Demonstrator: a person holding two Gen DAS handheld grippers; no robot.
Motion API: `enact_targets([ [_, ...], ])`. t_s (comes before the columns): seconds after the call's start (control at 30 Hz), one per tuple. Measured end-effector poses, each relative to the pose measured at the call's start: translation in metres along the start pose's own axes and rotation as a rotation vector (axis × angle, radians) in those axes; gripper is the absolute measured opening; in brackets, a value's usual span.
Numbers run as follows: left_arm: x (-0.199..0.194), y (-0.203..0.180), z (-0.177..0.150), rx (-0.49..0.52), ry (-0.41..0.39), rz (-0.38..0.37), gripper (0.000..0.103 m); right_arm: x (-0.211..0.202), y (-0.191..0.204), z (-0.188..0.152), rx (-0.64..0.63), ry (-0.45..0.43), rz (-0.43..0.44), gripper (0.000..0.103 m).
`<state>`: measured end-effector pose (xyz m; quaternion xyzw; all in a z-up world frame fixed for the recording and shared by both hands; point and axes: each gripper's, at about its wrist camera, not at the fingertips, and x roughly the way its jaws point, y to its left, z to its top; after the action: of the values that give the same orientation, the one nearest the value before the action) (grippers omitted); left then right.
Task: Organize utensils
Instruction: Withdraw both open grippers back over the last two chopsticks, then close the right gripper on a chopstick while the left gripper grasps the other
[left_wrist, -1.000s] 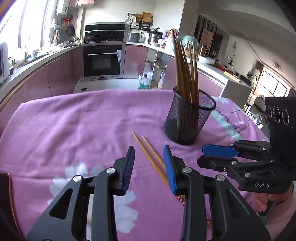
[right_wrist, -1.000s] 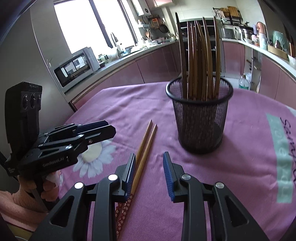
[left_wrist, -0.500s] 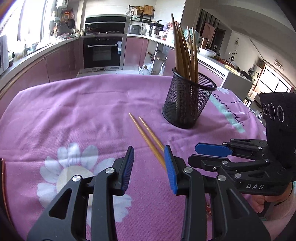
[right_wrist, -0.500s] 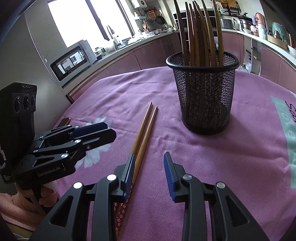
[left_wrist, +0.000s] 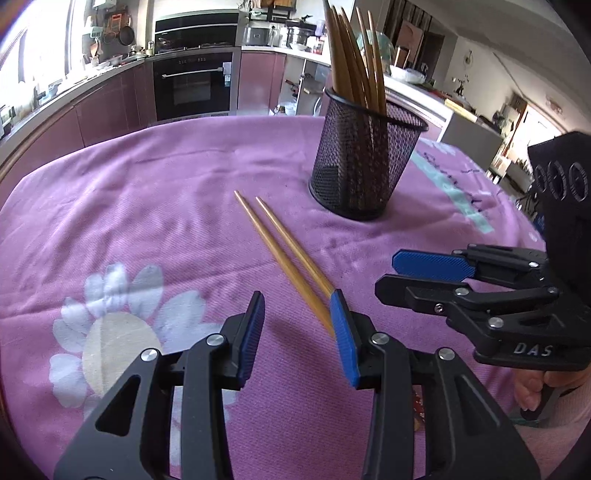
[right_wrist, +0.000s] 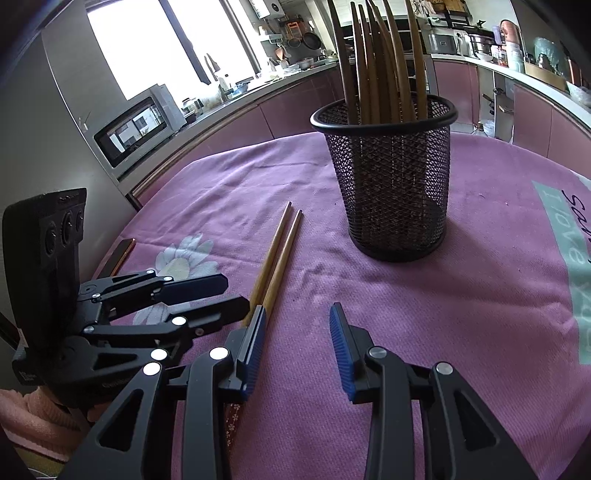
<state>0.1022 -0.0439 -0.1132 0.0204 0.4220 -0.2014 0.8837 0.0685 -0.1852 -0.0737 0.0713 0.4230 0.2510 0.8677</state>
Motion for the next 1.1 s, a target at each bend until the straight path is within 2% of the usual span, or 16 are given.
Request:
enact_targets([
  [0.27, 0.008, -0.007, -0.001, 0.043, 0.020, 0.024, 0.037, 0.001, -0.004, 0.000, 0.010, 0.004, 0.001, 0.033],
  [0.47, 0.008, -0.007, -0.002, 0.050, 0.026, 0.014, 0.031, 0.003, -0.002, 0.000, 0.001, 0.009, 0.006, 0.033],
  [0.63, 0.004, 0.001, -0.005, 0.012, 0.026, -0.001, 0.021, 0.005, 0.000, 0.000, -0.001, 0.012, 0.008, 0.033],
  [0.8, 0.001, 0.005, -0.009, -0.011, 0.024, -0.003, 0.015, 0.007, 0.003, 0.001, -0.005, 0.014, 0.009, 0.033],
  [1.1, -0.002, 0.009, -0.014, -0.043, 0.022, -0.007, 0.011, 0.015, 0.014, 0.003, -0.033, 0.032, 0.015, 0.033],
])
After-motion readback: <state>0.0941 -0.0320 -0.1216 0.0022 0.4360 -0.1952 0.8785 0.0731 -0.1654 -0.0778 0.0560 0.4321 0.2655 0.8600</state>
